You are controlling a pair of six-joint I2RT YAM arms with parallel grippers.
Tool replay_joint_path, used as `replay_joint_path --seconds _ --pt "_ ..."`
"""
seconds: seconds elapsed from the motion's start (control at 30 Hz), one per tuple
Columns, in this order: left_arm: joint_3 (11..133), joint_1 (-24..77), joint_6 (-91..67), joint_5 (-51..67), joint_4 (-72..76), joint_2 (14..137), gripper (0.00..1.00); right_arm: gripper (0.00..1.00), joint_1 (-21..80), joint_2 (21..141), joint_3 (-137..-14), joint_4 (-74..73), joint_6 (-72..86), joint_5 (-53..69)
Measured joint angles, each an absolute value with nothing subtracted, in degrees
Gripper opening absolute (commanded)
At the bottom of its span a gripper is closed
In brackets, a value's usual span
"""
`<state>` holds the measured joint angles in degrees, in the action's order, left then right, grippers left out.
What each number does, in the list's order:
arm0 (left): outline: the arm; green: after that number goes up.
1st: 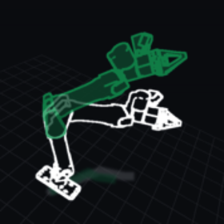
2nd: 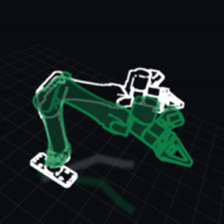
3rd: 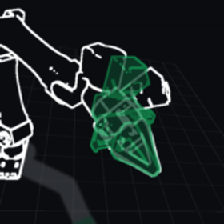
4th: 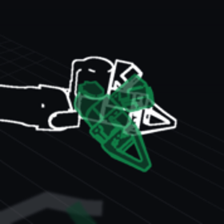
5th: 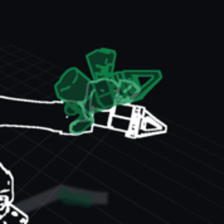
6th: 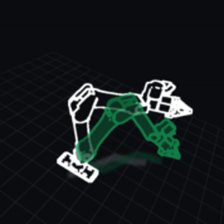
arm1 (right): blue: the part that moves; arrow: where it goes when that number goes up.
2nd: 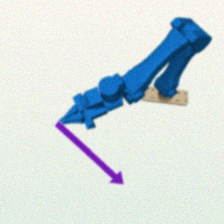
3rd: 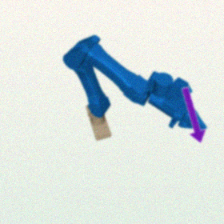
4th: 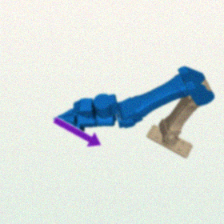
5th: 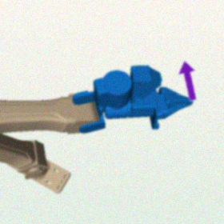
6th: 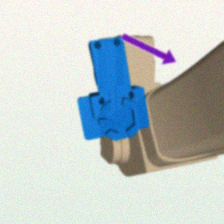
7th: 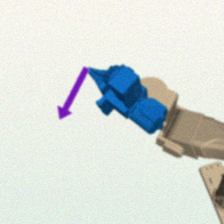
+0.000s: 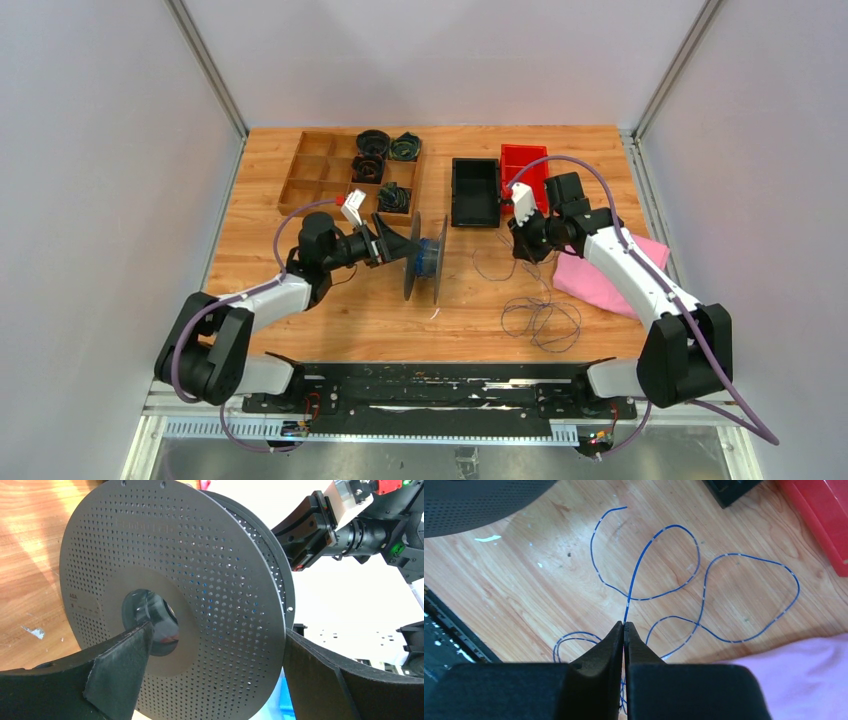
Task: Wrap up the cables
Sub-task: Place the cable at the center of the board.
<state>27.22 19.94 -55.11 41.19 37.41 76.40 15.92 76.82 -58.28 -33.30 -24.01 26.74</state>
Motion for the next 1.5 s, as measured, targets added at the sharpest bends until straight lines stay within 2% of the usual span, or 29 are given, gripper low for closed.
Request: replay_joint_path --seconds 0.3,0.7,0.97,1.17,1.37,1.43,1.5 --pt "28.4 19.9 -51.1 41.6 36.0 73.9 0.98 0.11 15.9 78.0 -58.3 -33.3 -23.9 22.0" --pt "31.2 19.1 -45.1 42.4 32.8 70.1 0.98 0.38 18.0 79.8 -58.3 -34.4 -24.7 20.3" --pt "33.7 14.9 -39.6 42.5 29.4 66.4 0.98 0.37 21.8 80.7 -58.5 -33.8 -25.2 21.1" --pt "34.5 12.6 -36.6 42.4 27.3 64.7 0.98 0.45 22.0 87.4 -59.2 -31.8 -22.6 23.4" --pt "34.5 11.4 -35.1 42.3 26.4 64.0 0.98 0.46 22.2 94.0 -59.4 -30.3 -20.2 25.2" --pt "34.5 11.2 -34.9 42.3 26.3 63.8 0.98 0.42 22.3 95.9 -59.4 -29.9 -19.7 25.5" --pt "34.5 11.2 -34.6 42.2 26.2 63.6 0.98 0.32 22.5 97.3 -59.4 -29.7 -19.3 25.5"
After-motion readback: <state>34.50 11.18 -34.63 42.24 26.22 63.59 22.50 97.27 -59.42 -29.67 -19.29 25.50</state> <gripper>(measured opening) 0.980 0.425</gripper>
